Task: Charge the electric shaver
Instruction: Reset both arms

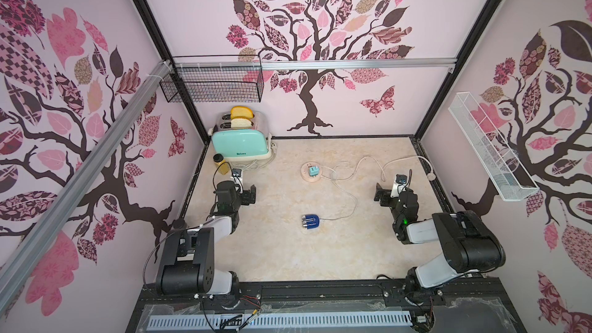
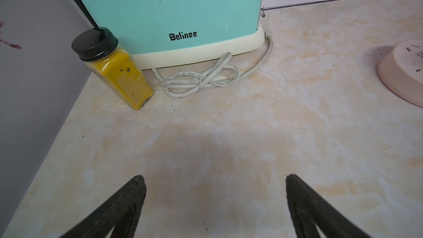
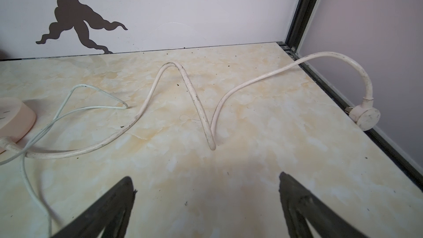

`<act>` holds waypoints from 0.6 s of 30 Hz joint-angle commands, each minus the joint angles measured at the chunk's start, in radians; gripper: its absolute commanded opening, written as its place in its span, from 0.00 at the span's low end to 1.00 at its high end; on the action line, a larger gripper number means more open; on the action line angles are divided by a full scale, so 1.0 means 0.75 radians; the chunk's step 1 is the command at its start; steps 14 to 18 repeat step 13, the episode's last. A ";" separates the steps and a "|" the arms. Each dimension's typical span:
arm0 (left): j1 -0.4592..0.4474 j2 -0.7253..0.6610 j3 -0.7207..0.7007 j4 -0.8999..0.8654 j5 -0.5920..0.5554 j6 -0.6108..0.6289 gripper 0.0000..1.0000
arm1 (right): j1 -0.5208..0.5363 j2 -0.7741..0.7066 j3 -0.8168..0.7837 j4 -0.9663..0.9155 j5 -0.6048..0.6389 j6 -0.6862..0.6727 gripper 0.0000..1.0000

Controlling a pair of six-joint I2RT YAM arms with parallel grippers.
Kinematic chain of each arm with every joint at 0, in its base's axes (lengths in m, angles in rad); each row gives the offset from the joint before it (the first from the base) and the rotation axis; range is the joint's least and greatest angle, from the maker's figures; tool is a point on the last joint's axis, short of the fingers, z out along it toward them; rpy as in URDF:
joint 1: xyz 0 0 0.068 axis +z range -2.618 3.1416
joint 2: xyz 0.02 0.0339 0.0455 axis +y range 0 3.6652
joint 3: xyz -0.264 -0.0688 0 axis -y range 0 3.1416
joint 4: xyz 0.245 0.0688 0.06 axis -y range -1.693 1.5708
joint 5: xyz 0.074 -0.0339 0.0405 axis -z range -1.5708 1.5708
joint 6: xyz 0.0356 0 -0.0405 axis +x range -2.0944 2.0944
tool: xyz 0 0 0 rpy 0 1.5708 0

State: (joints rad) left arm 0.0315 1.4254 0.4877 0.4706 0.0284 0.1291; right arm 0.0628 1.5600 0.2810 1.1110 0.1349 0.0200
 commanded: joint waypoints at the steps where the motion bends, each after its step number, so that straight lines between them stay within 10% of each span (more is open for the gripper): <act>1: 0.005 -0.033 -0.027 0.052 0.002 0.000 0.98 | -0.005 -0.012 0.019 0.014 -0.008 0.010 0.99; 18: 0.004 -0.027 -0.020 0.040 0.020 0.006 0.98 | -0.005 -0.012 0.025 0.001 -0.009 0.011 0.99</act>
